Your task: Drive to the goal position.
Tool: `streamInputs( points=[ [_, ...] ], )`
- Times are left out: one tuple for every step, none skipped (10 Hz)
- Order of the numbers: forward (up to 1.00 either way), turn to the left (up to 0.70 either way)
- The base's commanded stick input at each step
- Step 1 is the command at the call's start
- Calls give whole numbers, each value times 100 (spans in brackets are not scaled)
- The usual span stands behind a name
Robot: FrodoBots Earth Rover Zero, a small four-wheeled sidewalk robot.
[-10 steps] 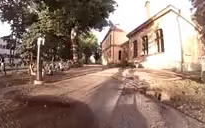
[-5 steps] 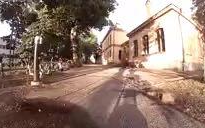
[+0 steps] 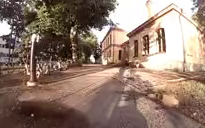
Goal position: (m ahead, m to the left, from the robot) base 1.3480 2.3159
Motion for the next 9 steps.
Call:
streamInputs(
  points=[
    [37, 0],
    [37, 0],
    [37, 0],
    [37, 0],
    [37, 0],
    [37, 0],
    [37, 0],
    [37, 0],
    [37, 0]
  ],
)
